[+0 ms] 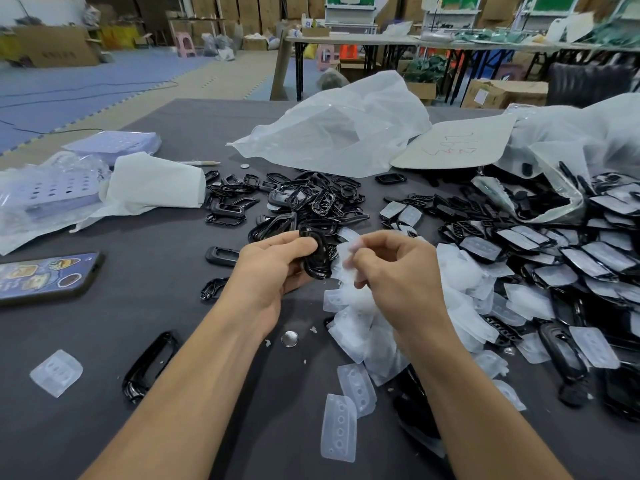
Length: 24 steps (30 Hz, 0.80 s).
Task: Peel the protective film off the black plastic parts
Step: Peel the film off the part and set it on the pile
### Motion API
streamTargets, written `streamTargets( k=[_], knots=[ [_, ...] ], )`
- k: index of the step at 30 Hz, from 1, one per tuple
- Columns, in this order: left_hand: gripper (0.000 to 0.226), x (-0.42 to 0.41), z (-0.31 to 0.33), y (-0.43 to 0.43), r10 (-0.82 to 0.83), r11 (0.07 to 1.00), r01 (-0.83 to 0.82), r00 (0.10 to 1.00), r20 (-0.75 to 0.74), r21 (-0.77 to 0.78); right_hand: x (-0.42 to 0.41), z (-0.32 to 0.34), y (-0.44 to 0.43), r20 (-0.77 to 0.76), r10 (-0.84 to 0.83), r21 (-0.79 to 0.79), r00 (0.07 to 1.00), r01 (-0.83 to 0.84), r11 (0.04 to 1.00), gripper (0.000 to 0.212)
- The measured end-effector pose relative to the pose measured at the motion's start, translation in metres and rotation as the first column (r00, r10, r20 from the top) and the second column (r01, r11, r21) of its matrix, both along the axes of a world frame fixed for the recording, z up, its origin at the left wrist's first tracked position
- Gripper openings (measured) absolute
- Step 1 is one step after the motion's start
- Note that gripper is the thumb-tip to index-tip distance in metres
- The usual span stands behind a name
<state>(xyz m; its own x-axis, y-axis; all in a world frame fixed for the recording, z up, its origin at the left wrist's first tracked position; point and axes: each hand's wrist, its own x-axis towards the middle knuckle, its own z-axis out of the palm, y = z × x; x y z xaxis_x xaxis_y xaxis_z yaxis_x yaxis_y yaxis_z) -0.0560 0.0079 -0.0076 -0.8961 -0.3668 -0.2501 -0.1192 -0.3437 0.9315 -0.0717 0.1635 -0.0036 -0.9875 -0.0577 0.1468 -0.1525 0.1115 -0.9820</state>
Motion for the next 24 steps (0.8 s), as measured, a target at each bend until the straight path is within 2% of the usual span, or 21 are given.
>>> streamTargets(
  k=[2,7,9,11,14,18,21,23,24],
  knots=[
    [0.007,0.000,0.000,0.001,-0.012,1.000,0.012,1.000,-0.009,0.000,0.001,-0.002,-0.003,0.001,0.019,0.022,1.000,-0.019,1.000,0.015],
    [0.006,0.003,0.000,0.004,-0.081,0.997,0.081,0.996,-0.049,-0.006,0.001,-0.011,-0.004,-0.039,0.025,0.198,0.999,-0.017,0.980,0.008],
    [0.022,0.002,0.000,0.005,-0.097,0.995,0.099,0.993,-0.060,0.033,0.001,-0.012,-0.005,-0.071,0.037,0.224,0.997,-0.020,0.974,0.010],
    [0.034,0.003,0.001,0.005,-0.123,0.987,0.131,0.989,-0.085,0.092,0.001,-0.012,-0.005,-0.095,0.049,0.217,0.994,-0.028,0.976,0.013],
    [0.018,0.004,0.002,0.002,-0.199,0.964,0.215,0.973,-0.115,0.157,-0.003,-0.011,-0.002,-0.064,0.049,0.146,0.997,-0.039,0.988,0.015],
    [0.029,0.003,0.001,-0.001,-0.219,0.943,0.236,0.971,-0.096,0.234,-0.005,-0.009,0.000,-0.046,0.053,0.109,0.998,-0.047,0.993,0.019],
    [0.013,0.005,0.003,0.000,-0.255,0.954,0.264,0.964,-0.081,0.140,-0.007,-0.009,0.001,-0.020,0.048,0.100,0.999,-0.045,0.994,0.018],
    [0.024,0.005,0.003,0.001,-0.220,0.974,0.224,0.973,-0.070,0.045,-0.009,-0.009,0.002,-0.005,0.054,0.102,0.999,-0.054,0.993,0.016],
    [0.020,0.005,0.002,0.002,-0.187,0.982,0.189,0.980,-0.065,0.020,-0.009,-0.008,0.003,-0.001,0.061,0.102,0.998,-0.060,0.993,0.015]
  ],
)
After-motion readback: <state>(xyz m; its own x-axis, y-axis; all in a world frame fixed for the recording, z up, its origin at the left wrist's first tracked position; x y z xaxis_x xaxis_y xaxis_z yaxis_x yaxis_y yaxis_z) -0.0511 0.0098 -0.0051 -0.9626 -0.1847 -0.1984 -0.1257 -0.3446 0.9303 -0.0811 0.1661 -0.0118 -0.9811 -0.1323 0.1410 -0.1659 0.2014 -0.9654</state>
